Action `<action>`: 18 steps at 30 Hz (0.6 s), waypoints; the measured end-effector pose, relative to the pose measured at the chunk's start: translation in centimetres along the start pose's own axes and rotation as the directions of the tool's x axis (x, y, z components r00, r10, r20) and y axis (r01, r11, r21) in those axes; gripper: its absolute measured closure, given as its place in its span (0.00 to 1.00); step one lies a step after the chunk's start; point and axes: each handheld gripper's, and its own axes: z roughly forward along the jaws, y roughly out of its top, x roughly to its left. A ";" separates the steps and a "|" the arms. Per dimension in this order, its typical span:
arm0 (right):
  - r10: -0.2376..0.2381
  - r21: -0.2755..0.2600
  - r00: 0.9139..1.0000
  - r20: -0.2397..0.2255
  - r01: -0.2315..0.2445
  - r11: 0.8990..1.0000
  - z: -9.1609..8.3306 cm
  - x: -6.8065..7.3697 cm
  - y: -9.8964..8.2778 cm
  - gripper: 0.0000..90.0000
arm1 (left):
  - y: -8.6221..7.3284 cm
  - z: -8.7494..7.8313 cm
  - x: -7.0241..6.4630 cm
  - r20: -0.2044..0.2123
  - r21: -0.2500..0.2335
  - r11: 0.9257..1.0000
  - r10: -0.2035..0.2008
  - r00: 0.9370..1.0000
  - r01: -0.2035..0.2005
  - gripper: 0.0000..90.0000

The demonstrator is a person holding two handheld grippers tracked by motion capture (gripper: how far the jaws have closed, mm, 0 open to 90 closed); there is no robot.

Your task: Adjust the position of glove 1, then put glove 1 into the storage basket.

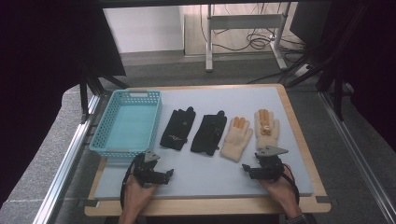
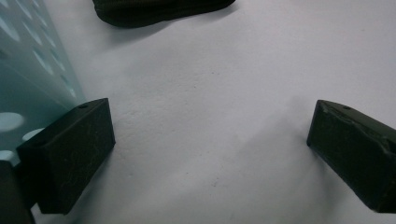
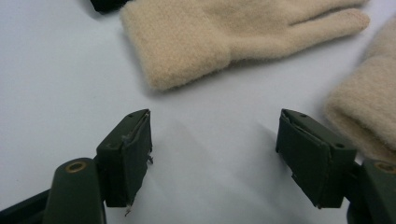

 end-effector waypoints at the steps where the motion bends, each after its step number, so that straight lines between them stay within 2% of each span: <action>1: 0.000 0.000 1.000 0.000 0.000 1.000 0.0 0.0 0.0 0.29 | 0.0 0.0 0.0 0.000 0.000 1.000 0.000 1.000 0.000 0.01; 10: -0.004 0.008 1.000 0.001 0.004 1.000 0.1 0.0 0.0 0.21 | 0.0 0.0 0.0 0.000 -0.001 1.000 0.000 1.000 0.000 0.01; 18: -0.005 0.016 1.000 0.002 0.005 1.000 0.1 0.1 0.1 0.21 | 0.0 0.0 0.0 0.000 -0.002 1.000 0.000 1.000 0.000 0.01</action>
